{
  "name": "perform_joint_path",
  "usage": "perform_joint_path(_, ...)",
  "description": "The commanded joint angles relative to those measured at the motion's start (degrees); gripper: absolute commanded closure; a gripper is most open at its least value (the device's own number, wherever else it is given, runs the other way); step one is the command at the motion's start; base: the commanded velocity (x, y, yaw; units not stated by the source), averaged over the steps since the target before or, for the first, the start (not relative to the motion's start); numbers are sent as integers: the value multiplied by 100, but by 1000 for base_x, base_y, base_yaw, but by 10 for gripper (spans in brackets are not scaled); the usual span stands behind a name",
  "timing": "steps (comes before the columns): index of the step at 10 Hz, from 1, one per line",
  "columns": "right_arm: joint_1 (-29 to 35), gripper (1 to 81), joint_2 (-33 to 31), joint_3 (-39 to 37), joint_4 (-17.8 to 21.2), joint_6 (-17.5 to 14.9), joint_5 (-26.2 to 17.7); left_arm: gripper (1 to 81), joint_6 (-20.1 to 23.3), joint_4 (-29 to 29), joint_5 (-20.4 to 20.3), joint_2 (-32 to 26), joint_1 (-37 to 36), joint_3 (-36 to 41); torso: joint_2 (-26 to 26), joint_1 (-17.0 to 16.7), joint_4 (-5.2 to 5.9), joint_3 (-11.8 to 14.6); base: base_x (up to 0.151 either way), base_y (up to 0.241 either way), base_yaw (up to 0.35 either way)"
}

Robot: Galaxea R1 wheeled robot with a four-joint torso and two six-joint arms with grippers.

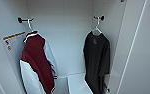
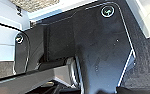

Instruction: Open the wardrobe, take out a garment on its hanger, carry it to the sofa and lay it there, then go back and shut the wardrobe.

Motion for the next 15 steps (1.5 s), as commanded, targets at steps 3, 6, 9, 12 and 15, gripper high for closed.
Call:
perform_joint_path(3, 309, 10, -10, -42, 53, 21, -244, 10, -66, -217, 796, -211, -1862, 747, 0, 0, 0, 0, 0, 0, 0)
perform_joint_path(6, 301, 10, -10, -42, 62, 30, -226, 10, -66, -674, 894, -300, -2565, 1170, 2, 2, 0, 0, 0, 0, 0)
perform_joint_path(9, 291, 10, -1, -33, 62, 30, -226, 10, -75, -1165, 894, -300, -3294, 1241, 2, 5, 0, -2, 0, 0, 0)
perform_joint_path(12, 301, 10, 34, 2, 44, 21, -226, 10, -84, -1870, 903, -300, -4033, 1249, 2, 7, 0, -2, 0, 0, 0)
perform_joint_path(15, 274, 10, 43, 11, 62, 12, -226, 10, -101, -2089, 1246, -160, -4683, 1232, 4, 9, 0, -7, 0, 0, 0)
